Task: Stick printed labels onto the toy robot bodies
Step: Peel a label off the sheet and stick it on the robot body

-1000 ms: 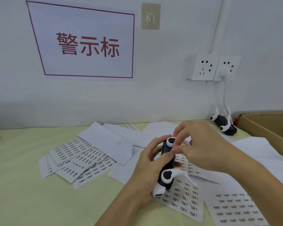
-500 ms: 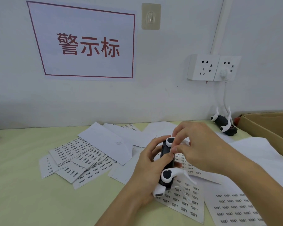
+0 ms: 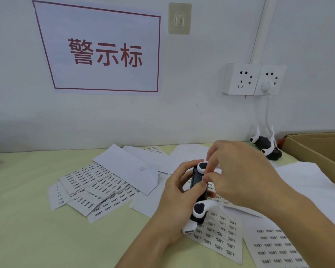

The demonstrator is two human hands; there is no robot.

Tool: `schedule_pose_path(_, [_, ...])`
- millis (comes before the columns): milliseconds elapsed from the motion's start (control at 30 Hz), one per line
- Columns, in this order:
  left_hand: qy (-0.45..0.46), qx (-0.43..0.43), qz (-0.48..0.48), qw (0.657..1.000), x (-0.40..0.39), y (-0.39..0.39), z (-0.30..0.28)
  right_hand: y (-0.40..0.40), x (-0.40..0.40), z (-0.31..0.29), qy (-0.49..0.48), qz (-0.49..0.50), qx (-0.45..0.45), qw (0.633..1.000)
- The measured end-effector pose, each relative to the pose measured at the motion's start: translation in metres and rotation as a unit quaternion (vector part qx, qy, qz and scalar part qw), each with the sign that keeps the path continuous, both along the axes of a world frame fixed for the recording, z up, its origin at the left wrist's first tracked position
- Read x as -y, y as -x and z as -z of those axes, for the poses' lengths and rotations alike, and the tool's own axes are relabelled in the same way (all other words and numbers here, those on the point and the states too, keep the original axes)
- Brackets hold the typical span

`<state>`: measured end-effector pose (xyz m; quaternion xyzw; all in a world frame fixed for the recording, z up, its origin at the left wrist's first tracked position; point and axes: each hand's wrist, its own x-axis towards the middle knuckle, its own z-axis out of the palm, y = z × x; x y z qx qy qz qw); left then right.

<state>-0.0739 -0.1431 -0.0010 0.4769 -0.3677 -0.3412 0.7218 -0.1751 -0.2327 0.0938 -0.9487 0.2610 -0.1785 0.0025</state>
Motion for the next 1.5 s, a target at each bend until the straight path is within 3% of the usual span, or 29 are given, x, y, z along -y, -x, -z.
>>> schedule_pose_path(633, [0.003, 0.023, -0.011, 1.0, 0.0, 0.001, -0.001, -0.005, -0.018, 0.0, 0.042, 0.124, -0.012, 0.991])
schedule_pose_path(700, [0.003, 0.017, -0.008, 1.0, -0.001, 0.001, -0.001, -0.004, -0.01, -0.001, -0.018, 0.117, 0.006, 0.993])
schedule_pose_path(767, [0.002, 0.014, -0.007, 1.0, -0.001, 0.001, 0.0, 0.0, 0.003, -0.004, -0.139, 0.096, 0.031, 0.985])
schedule_pose_path(967, [0.01, -0.007, -0.005, 1.0, -0.001, -0.001, 0.0, 0.01, 0.036, -0.002, -0.385, 0.0, 0.067, 0.921])
schedule_pose_path(1200, [0.032, -0.014, 0.011, 0.999, -0.001, -0.002, -0.001, 0.003, 0.039, 0.019, -0.482, -0.096, 0.058, 0.869])
schedule_pose_path(1367, [0.03, -0.005, 0.015, 0.999, -0.002, -0.002, 0.0, 0.0, 0.043, 0.025, -0.537, -0.075, 0.08, 0.837])
schedule_pose_path(1500, [0.022, -0.007, 0.015, 1.0, -0.001, -0.004, 0.001, 0.0, 0.044, 0.026, -0.539, -0.068, 0.083, 0.836])
